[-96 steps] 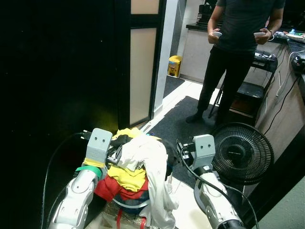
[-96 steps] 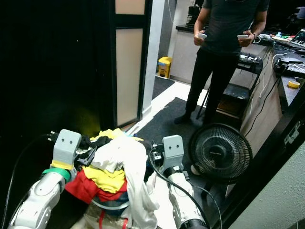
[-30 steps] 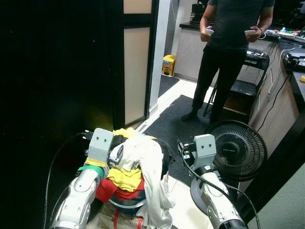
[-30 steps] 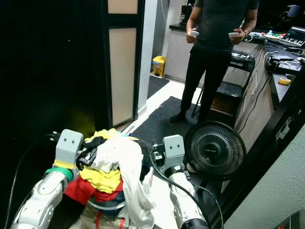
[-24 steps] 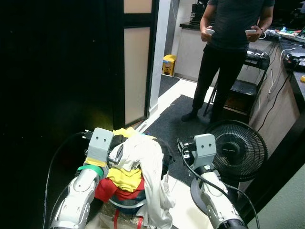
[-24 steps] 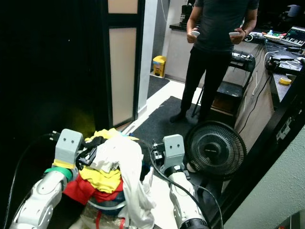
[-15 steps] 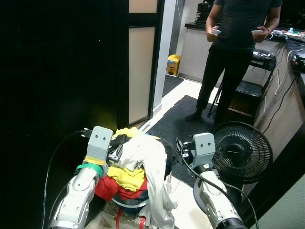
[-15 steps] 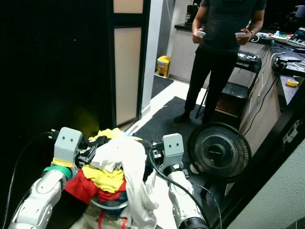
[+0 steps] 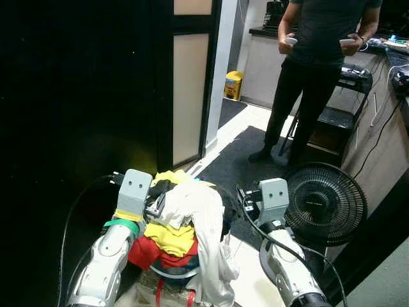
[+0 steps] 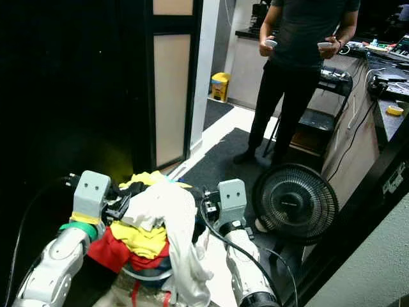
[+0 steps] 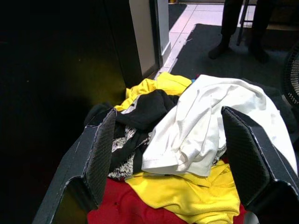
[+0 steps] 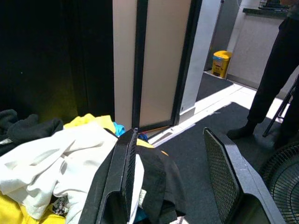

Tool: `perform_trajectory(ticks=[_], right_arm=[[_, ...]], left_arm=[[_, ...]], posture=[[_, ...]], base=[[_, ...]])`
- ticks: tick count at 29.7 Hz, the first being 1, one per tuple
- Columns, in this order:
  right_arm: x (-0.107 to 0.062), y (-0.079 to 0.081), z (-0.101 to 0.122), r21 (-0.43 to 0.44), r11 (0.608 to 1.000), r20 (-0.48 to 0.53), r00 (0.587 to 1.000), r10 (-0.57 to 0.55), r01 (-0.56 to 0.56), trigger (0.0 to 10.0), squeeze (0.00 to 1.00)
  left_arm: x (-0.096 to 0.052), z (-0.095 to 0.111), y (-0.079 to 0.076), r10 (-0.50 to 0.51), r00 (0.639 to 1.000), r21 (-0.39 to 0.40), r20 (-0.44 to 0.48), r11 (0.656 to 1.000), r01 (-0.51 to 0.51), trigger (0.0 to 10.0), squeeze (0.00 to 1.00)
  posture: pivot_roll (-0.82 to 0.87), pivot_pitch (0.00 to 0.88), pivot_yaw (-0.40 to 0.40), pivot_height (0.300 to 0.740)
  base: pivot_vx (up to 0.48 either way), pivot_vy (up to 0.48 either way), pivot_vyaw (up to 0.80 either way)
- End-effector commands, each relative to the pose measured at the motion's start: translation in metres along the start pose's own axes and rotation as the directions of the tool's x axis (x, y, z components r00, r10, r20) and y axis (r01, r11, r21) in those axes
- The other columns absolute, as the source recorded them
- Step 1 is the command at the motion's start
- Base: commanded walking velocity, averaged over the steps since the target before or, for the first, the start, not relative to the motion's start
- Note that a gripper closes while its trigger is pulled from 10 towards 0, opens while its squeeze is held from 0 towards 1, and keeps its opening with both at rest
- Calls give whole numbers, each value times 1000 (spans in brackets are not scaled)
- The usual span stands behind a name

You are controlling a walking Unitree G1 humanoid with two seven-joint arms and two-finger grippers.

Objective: Clothes washing

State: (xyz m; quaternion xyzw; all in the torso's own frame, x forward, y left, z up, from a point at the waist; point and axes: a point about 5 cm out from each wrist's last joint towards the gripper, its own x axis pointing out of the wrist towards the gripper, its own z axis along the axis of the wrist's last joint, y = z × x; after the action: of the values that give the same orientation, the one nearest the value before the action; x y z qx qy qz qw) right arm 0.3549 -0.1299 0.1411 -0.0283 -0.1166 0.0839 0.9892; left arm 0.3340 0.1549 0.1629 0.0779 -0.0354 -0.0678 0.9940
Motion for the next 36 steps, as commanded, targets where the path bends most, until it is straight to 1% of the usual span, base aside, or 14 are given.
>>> perform_trajectory(ticks=[1, 12, 25, 36], right_arm=[[-4, -3, -5, 3, 1000, -20, 1000, -15, 15, 10000, 0], [-5, -1, -6, 7, 1000, -19, 1000, -3, 3, 10000, 0], [-4, -3, -4, 6, 1000, -11, 1000, -6, 6, 10000, 0], [-3, -4, -4, 5, 1000, -9, 1000, -10, 10, 10000, 0]], left_arm=[[-2, -6, -2, -5, 1000, -8, -25, 1000, 5, 10000, 0], [-5, -11, -3, -6, 999, -17, -37, 1000, 5, 10000, 0], [-4, -10, -5, -15, 1000, -35, -22, 999, 14, 10000, 0], [-3, -10, -5, -12, 1000, -27, -17, 1000, 12, 10000, 0]], posture=[[4, 36, 19, 740], [-1, 16, 13, 740], [-12, 4, 15, 740], [-16, 0, 15, 740]], base=[[0, 0, 0], [0, 0, 0], [0, 0, 0], [0, 0, 0]])
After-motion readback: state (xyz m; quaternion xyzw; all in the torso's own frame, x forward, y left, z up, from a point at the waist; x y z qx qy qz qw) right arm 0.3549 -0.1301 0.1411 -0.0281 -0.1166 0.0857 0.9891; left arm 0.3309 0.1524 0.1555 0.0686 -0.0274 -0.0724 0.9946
